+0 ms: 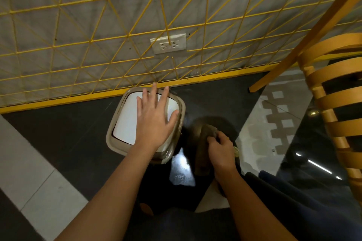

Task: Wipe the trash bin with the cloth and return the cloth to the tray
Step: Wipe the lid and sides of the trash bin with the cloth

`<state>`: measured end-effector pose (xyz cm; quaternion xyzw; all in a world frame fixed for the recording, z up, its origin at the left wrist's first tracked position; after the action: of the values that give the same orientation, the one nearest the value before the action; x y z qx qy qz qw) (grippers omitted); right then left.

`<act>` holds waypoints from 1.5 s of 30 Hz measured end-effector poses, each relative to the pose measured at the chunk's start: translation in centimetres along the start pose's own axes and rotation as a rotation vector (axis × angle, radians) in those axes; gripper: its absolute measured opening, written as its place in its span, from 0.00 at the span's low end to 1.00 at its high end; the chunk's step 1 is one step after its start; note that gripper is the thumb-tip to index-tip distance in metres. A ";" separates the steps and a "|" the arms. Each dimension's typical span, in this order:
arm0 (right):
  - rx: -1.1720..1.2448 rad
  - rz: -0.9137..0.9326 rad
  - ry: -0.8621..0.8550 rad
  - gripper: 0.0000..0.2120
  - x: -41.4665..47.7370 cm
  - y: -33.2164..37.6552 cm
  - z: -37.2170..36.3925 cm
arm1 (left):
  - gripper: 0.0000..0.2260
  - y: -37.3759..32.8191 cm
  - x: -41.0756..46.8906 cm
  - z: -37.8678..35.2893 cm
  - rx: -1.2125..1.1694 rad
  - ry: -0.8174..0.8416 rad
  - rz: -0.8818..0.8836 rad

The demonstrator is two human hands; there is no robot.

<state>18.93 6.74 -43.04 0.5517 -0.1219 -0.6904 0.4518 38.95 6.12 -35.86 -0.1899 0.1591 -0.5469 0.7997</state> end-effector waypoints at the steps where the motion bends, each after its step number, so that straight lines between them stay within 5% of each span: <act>1: 0.120 -0.064 0.032 0.09 0.1 -0.3 0.0 | 0.26 0.1 0.3 -0.5 0.043 0.014 0.025; 5: 0.480 -0.214 0.140 0.11 0.2 -0.7 -0.8 | 0.23 0.0 0.5 -1.4 0.104 0.062 0.021; 14: 0.700 -0.319 0.120 0.12 0.0 -3.1 -2.8 | 0.25 -1.1 -1.6 -1.4 -0.024 0.228 -0.165; 19: 0.584 -0.295 0.219 0.08 -1.5 -3.6 -5.4 | 0.20 -2.2 -3.2 -1.3 -0.087 0.202 -0.219; 26: 0.486 -0.209 0.193 0.08 -2.5 -3.0 -5.9 | 0.38 0.3 -3.4 -2.1 0.046 0.157 -0.009; 37: -0.283 0.136 0.056 0.10 0.9 2.8 -2.8 | 0.38 0.2 -3.3 -2.2 0.055 0.134 -0.025; 45: -0.320 0.112 0.177 0.11 0.4 2.5 -4.3 | 0.39 0.8 -1.8 -1.0 -0.098 0.207 -0.078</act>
<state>23.93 6.41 -43.20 0.5238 -0.0010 -0.6235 0.5805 38.46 7.95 -37.06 -0.1772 0.2600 -0.5859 0.7468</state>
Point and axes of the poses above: each hand's wrist, its own x-axis towards the middle knuckle, its own z-axis out of the back of the hand, y = z × x, the point moved 10 cm from there along x, towards the middle knuckle, and after that the axes turned 10 degrees about -x, right-handed, at the moved point
